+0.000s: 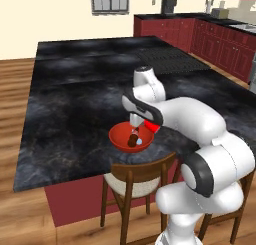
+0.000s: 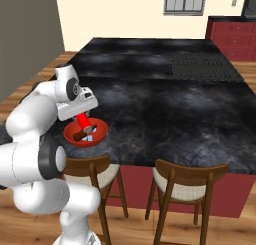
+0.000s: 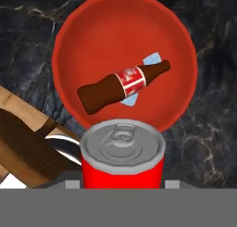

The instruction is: Open the fridge, grab two sodas, and place both sodas inside the bowl with ice on the dining counter.

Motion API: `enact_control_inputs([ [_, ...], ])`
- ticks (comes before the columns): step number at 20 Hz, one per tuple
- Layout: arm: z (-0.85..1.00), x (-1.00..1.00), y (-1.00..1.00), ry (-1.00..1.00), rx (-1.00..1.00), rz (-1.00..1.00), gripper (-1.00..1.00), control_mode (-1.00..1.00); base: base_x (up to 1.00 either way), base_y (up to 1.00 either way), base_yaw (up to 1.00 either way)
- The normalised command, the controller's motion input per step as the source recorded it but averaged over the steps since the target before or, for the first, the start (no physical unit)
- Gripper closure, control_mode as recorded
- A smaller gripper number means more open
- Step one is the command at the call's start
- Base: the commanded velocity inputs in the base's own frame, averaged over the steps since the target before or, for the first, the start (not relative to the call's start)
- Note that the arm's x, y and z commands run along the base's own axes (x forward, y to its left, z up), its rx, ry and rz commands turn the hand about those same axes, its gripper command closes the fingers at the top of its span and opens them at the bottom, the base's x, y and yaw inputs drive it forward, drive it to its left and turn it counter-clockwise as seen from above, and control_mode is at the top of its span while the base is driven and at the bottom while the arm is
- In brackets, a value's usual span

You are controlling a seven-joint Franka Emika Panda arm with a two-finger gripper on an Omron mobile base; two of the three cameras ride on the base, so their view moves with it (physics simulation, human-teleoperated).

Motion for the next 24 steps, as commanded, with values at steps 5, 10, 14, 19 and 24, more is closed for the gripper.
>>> enact_control_inputs([
  [5, -0.33, 0.39, 0.03, 0.02, 0.01, 0.06, 1.00, -1.00, 0.00, 0.00, 0.00],
  [10, -0.33, 0.33, 0.05, 0.02, 0.01, 0.06, 1.00, -1.00, 0.00, 0.00, 0.00],
  [14, -0.31, 0.31, 0.09, 0.02, 0.01, 0.05, 1.00, -1.00, 0.00, 0.00, 0.00],
  [19, -0.28, 0.25, 0.08, 0.01, 0.01, 0.04, 1.00, -1.00, 0.00, 0.00, 0.00],
  [24, -0.24, 0.18, 0.02, 0.00, 0.00, 0.03, 1.00, -1.00, 0.00, 0.00, 0.00],
])
